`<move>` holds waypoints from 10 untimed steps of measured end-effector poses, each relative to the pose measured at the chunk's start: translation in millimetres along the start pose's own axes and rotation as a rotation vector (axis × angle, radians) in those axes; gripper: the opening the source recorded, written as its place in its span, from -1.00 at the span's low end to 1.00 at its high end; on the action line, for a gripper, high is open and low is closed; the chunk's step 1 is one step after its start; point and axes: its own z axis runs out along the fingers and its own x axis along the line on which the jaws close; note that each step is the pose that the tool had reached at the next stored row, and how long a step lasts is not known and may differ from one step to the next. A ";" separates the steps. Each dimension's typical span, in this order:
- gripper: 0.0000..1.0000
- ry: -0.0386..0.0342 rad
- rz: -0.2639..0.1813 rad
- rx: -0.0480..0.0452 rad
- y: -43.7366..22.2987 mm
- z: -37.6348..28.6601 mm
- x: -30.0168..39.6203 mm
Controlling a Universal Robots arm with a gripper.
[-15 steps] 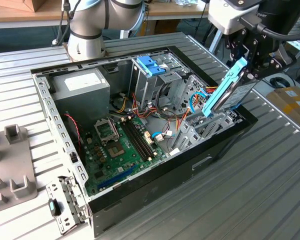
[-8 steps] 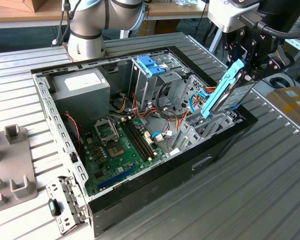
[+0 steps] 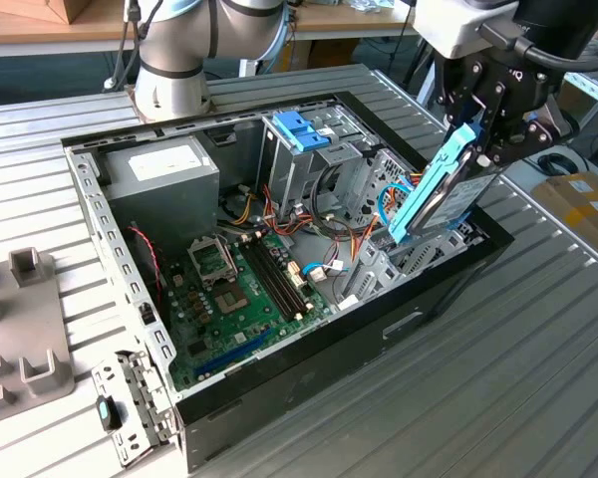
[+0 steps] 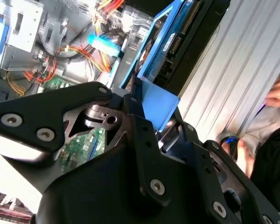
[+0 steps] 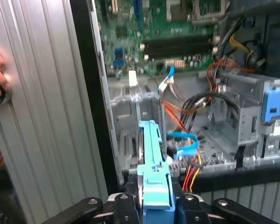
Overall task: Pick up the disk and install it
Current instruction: 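Pick up the disk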
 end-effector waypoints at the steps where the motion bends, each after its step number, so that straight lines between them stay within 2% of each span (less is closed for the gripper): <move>1: -0.26 0.0010 0.000 -0.0094 0.0 0.1 0.0; 3: -0.26 0.0022 0.001 -0.0222 0.1 0.2 0.0; 5: -0.26 0.0031 0.001 -0.0297 0.1 0.2 0.0; 8: -0.26 0.0038 0.001 -0.0369 0.1 0.3 0.0; 10: -0.26 0.0038 0.001 -0.0370 0.1 0.3 0.0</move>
